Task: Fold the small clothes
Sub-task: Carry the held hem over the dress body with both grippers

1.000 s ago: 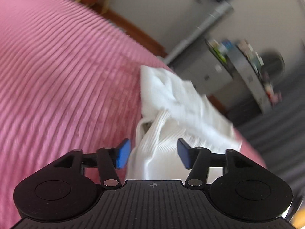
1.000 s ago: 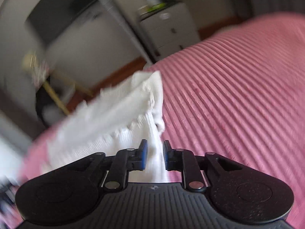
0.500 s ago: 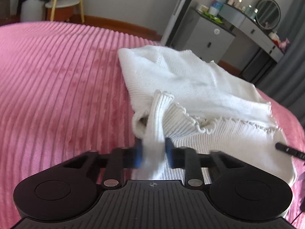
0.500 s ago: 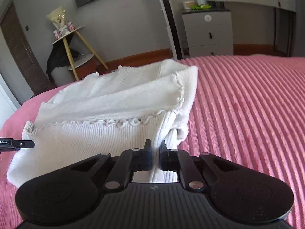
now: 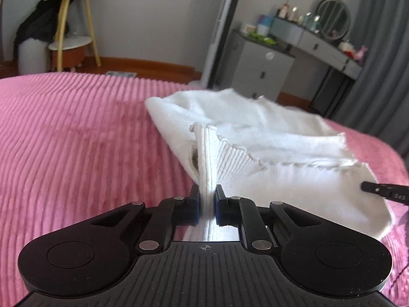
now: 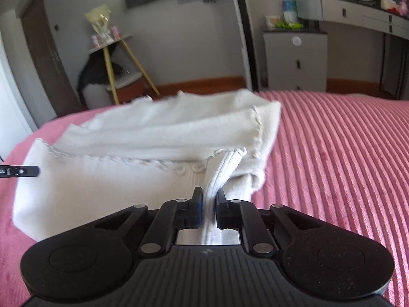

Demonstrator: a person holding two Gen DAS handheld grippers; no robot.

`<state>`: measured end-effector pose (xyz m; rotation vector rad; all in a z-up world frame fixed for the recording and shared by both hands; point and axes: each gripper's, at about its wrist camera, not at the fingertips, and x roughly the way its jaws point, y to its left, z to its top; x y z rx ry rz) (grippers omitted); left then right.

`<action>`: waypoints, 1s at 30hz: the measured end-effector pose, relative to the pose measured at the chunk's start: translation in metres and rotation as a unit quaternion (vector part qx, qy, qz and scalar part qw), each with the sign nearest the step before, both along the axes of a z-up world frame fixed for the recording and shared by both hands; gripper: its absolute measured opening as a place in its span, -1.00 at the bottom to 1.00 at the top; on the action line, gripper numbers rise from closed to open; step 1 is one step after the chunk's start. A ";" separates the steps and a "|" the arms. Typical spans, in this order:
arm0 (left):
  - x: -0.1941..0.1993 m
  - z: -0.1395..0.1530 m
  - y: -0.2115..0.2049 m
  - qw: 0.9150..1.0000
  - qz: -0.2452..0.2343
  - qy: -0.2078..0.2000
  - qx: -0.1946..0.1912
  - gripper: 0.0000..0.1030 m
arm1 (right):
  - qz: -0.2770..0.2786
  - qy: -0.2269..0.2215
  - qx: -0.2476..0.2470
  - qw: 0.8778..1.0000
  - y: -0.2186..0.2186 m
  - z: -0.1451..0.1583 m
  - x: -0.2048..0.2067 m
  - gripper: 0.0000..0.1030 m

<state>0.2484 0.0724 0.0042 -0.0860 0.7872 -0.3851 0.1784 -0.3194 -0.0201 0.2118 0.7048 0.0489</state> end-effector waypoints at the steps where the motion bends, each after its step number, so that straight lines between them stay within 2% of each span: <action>1: 0.000 -0.001 0.000 1.000 -0.001 0.002 -0.002 -0.73 | -0.002 0.005 0.001 1.000 -0.002 -0.002 0.002 -0.75; 3: -0.003 -0.001 -0.002 1.000 -0.002 0.002 0.004 -0.72 | -0.006 0.013 0.001 1.000 -0.003 -0.005 0.005 -0.72; 6: -0.011 0.005 -0.008 0.999 -0.007 -0.016 0.032 -0.72 | -0.002 0.015 -0.013 1.000 0.001 -0.007 0.007 -0.72; 10: -0.011 0.011 -0.009 0.999 -0.015 -0.024 0.017 -0.72 | 0.008 0.005 -0.010 1.000 0.005 -0.006 0.007 -0.83; 13: 0.000 0.003 -0.014 1.000 -0.011 -0.011 0.024 -0.50 | 0.005 0.007 -0.016 1.000 0.008 -0.007 0.009 -0.81; 15: 0.008 -0.005 -0.016 1.000 -0.008 0.011 0.024 -0.49 | 0.000 0.017 -0.013 1.000 0.007 -0.009 0.011 -0.78; 16: 0.011 -0.009 -0.017 1.000 -0.008 0.020 0.018 -0.52 | -0.002 0.019 -0.011 1.000 0.006 -0.009 0.012 -0.78; 19: 0.018 -0.014 -0.015 0.999 -0.006 0.030 0.010 -0.81 | -0.002 0.025 -0.005 1.000 0.004 -0.011 0.015 -0.78; 20: 0.018 -0.012 -0.014 1.000 -0.002 0.027 0.010 -0.82 | -0.003 0.026 -0.005 1.000 0.003 -0.010 0.015 -0.82; 22: 0.011 0.001 -0.012 1.000 -0.013 0.004 0.006 -0.82 | -0.002 0.018 -0.013 1.000 0.004 -0.003 0.010 -0.84; 26: -0.001 0.043 -0.007 0.998 -0.030 -0.059 -0.008 -0.82 | 0.003 -0.040 -0.024 0.999 0.003 0.021 -0.006 -0.84; 30: 0.023 0.071 -0.015 0.994 -0.014 -0.110 0.002 -0.82 | -0.017 -0.081 -0.056 0.995 0.000 0.039 0.012 -0.85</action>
